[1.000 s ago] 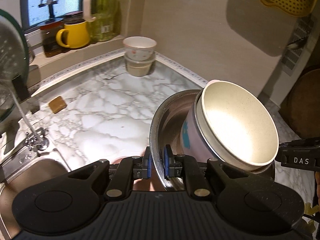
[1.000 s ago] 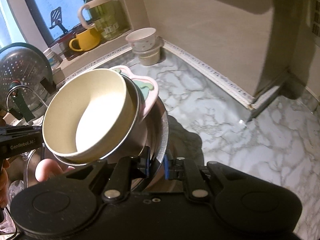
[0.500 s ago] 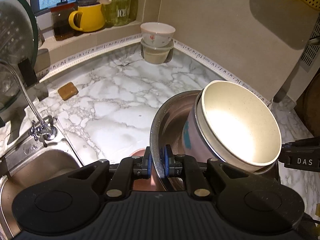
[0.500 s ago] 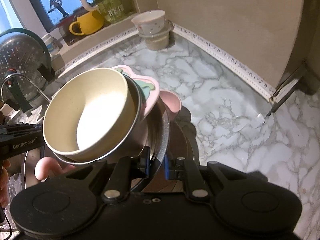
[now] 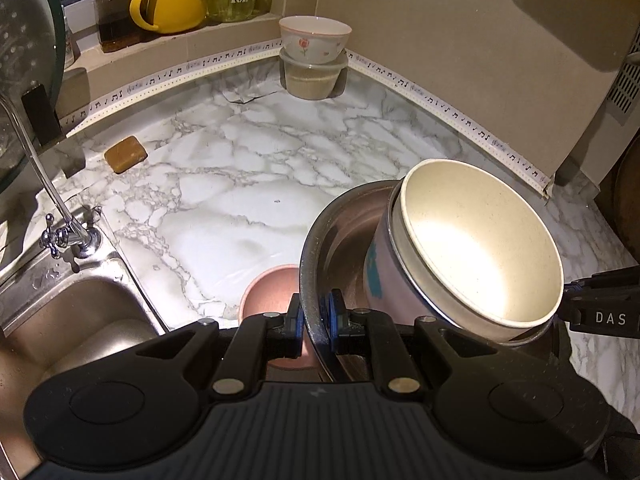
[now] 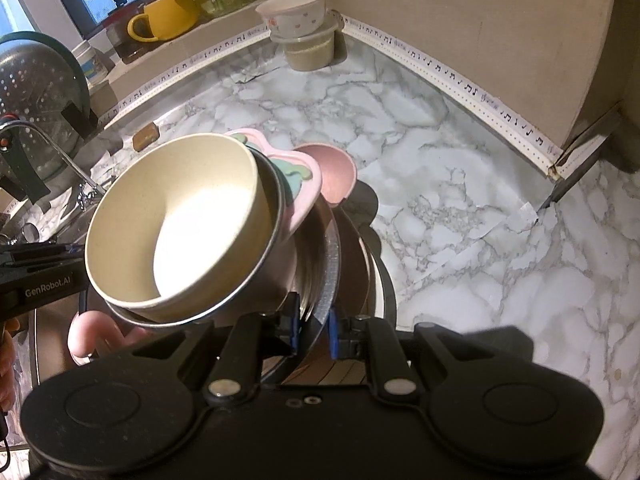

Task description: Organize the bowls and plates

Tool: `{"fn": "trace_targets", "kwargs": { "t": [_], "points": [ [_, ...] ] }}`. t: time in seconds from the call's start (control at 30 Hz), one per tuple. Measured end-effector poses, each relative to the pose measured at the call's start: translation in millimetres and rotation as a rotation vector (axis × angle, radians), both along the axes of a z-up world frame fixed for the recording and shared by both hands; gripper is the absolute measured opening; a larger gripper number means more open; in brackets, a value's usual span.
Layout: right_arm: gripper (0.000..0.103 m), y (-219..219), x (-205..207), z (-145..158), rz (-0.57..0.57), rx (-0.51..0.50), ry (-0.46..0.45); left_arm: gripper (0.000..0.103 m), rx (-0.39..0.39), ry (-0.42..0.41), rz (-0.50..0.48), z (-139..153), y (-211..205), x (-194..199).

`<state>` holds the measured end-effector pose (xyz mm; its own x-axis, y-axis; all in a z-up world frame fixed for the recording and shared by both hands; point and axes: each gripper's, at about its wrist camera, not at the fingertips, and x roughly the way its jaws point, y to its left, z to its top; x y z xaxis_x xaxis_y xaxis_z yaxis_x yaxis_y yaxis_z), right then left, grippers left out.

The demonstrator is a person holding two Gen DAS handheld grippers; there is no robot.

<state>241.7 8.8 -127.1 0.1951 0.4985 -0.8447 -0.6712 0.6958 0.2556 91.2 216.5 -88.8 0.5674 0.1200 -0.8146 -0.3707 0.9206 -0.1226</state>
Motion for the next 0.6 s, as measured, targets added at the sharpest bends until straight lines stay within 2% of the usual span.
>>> {"fn": "trace_targets", "kwargs": {
  "t": [0.6],
  "points": [
    [0.016, 5.9, 1.4, -12.6, 0.012, -0.017, 0.006, 0.01, 0.022, 0.009, -0.007, -15.1, -0.6, 3.8]
  ]
}}
